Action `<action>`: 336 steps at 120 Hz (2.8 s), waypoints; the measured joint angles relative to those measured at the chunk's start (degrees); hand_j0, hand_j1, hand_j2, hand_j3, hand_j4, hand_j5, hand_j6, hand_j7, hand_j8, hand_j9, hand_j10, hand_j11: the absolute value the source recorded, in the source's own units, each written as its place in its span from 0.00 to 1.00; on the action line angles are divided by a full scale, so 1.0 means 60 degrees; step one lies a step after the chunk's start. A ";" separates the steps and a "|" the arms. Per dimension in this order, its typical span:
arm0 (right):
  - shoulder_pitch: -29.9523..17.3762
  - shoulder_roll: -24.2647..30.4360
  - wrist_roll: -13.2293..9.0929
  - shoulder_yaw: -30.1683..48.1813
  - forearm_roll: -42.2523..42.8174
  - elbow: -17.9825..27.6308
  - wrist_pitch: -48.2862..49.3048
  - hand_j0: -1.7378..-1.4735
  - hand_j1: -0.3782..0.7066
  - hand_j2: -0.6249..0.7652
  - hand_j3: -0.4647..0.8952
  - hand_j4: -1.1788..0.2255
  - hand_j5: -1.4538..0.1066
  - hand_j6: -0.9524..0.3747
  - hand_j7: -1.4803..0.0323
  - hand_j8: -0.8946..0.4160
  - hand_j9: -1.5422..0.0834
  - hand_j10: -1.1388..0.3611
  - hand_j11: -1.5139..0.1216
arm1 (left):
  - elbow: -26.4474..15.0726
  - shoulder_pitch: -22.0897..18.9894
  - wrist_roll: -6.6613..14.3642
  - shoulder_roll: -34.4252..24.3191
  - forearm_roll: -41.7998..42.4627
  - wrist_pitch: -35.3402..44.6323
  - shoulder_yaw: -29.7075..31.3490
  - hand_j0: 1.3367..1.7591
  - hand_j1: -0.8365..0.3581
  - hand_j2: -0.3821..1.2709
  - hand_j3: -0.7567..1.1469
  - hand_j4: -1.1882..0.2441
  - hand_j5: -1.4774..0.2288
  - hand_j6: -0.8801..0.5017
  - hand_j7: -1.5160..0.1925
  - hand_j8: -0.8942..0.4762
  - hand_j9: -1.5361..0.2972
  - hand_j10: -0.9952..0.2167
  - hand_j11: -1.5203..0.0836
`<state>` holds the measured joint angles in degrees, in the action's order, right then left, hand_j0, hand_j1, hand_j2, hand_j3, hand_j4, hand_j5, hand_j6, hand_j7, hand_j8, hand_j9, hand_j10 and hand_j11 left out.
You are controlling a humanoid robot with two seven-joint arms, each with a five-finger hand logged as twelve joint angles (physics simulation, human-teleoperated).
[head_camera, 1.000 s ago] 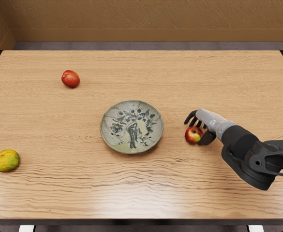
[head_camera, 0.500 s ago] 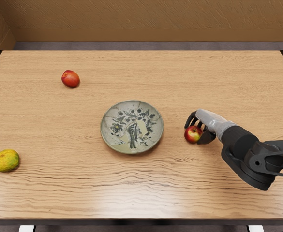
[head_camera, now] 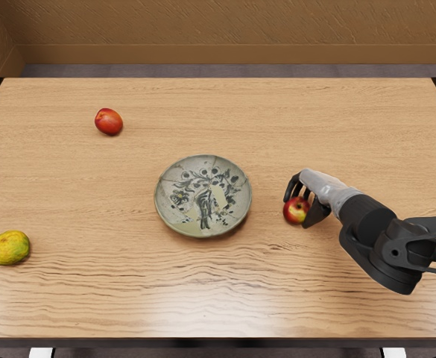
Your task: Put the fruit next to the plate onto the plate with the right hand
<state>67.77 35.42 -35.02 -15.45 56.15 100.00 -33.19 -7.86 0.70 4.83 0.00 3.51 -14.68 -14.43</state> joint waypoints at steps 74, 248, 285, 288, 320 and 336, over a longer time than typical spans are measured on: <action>0.0407 0.0031 0.0001 0.0363 -0.0146 0.0002 0.0220 0.32 0.57 0.60 0.34 0.39 0.33 0.37 0.38 0.30 0.38 0.30 0.36 | 0.0001 0.0011 0.0000 0.0000 0.0001 0.0000 0.0002 0.76 0.99 0.23 0.40 0.83 0.87 0.64 0.89 0.65 0.84 0.82 0.95; 0.3430 -0.2584 0.0003 0.0888 -0.2714 -0.0039 0.0452 0.30 0.62 0.60 0.34 0.43 0.34 0.41 0.39 0.34 0.38 0.32 0.36 | 0.0006 -0.0014 0.0001 0.0000 -0.0013 0.0000 0.0002 0.76 0.99 0.23 0.40 0.83 0.87 0.64 0.89 0.65 0.84 0.82 0.95; 0.3446 -0.3263 0.0003 0.0861 -0.2776 -0.0431 0.0341 0.31 0.61 0.60 0.34 0.43 0.33 0.41 0.39 0.33 0.38 0.32 0.36 | 0.0006 -0.0014 0.0002 0.0000 -0.0014 0.0000 0.0002 0.76 0.99 0.23 0.40 0.83 0.87 0.64 0.89 0.65 0.84 0.82 0.95; 0.3420 -0.3298 0.0003 0.0849 -0.2769 -0.0472 0.0335 0.31 0.61 0.60 0.34 0.43 0.33 0.41 0.39 0.33 0.38 0.32 0.36 | 0.0006 -0.0014 0.0002 0.0000 -0.0014 0.0000 0.0002 0.76 0.99 0.23 0.40 0.83 0.87 0.64 0.89 0.65 0.84 0.82 0.95; 0.3117 -0.3432 0.0002 0.0779 -0.2657 -0.0731 0.0306 0.31 0.61 0.60 0.34 0.43 0.33 0.41 0.39 0.33 0.38 0.32 0.36 | 0.0006 0.0000 0.0001 0.0000 -0.0014 0.0000 0.0002 0.76 0.99 0.23 0.40 0.83 0.87 0.64 0.89 0.65 0.84 0.82 0.95; 0.3107 -0.3436 0.0003 0.0795 -0.2526 -0.0787 0.0282 0.30 0.43 0.54 0.34 0.56 0.53 0.49 0.59 0.44 0.57 0.46 0.55 | 0.0006 0.0000 0.0001 0.0000 -0.0014 0.0000 0.0002 0.76 0.99 0.23 0.40 0.83 0.87 0.64 0.89 0.65 0.84 0.82 0.95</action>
<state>86.41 14.80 -35.00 -10.68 40.99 95.28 -31.50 -7.82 0.70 4.84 0.00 3.43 -14.68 -14.42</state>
